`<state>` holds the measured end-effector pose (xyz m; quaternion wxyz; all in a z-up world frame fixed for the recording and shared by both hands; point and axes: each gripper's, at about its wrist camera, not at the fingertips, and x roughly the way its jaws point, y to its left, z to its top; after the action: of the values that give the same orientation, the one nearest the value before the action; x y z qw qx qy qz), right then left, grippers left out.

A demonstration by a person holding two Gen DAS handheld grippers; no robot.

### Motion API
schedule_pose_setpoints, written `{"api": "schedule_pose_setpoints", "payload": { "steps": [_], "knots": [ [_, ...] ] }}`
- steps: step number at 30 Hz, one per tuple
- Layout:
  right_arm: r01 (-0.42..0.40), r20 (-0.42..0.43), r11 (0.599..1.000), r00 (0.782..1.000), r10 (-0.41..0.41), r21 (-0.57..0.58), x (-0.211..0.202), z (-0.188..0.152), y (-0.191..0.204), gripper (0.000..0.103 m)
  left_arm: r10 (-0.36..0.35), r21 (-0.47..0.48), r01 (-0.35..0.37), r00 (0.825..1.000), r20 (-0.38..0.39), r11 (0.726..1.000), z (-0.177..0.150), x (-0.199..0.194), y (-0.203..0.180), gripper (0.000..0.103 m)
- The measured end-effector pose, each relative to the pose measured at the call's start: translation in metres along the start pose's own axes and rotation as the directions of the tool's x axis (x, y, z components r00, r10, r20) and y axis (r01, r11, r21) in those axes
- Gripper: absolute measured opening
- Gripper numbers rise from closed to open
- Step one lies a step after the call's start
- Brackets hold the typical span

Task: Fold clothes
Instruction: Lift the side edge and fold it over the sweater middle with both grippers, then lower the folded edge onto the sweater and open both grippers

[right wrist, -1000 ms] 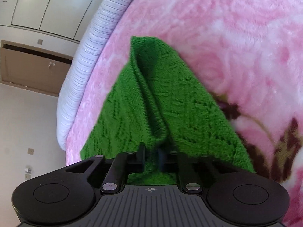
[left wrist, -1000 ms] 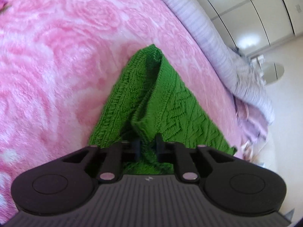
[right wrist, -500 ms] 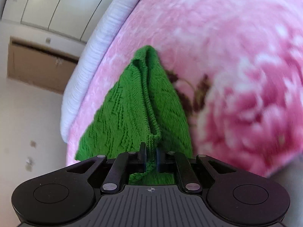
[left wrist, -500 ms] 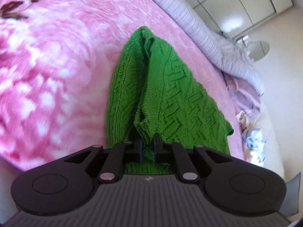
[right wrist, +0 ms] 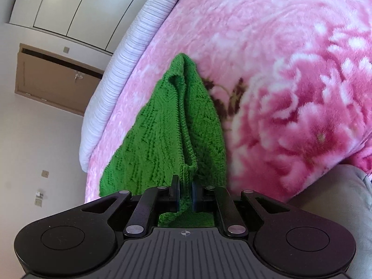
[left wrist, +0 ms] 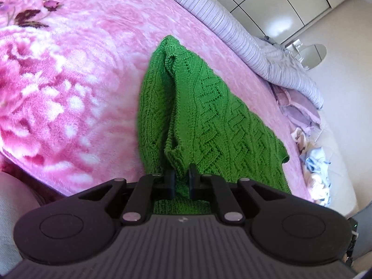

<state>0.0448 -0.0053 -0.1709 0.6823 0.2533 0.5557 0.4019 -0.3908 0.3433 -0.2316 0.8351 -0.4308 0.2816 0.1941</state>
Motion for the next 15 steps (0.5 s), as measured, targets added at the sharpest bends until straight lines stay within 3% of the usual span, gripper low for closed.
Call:
{"api": "schedule_pose_setpoints", "payload": {
  "steps": [6,7,10,13,15],
  "knots": [
    [0.112,0.02,0.986,0.994,-0.111,-0.123,-0.001,-0.01,0.006,0.011,0.072,0.096,-0.069,0.997,-0.033,0.993,0.003,-0.002,-0.009,0.014],
    [0.15,0.035,0.977,0.989,-0.146,-0.152,-0.005,-0.009,0.011,0.015,0.088,0.114,-0.084,0.996,-0.031,0.99,0.005,-0.006,-0.012,0.014],
    [0.306,0.15,0.914,0.95,-0.275,-0.264,-0.022,-0.006,0.032,0.025,0.162,0.154,-0.16,0.987,0.001,0.975,0.013,-0.023,-0.02,0.013],
    [0.37,0.258,0.848,0.923,-0.287,-0.379,-0.031,-0.005,0.053,0.025,0.195,0.229,-0.2,0.98,0.045,0.952,0.021,-0.03,-0.034,0.013],
    [0.345,0.252,0.818,0.934,-0.252,-0.46,-0.025,-0.012,0.066,0.025,0.16,0.262,-0.164,0.986,0.04,0.951,0.022,-0.023,-0.047,0.013]
  ]
}}
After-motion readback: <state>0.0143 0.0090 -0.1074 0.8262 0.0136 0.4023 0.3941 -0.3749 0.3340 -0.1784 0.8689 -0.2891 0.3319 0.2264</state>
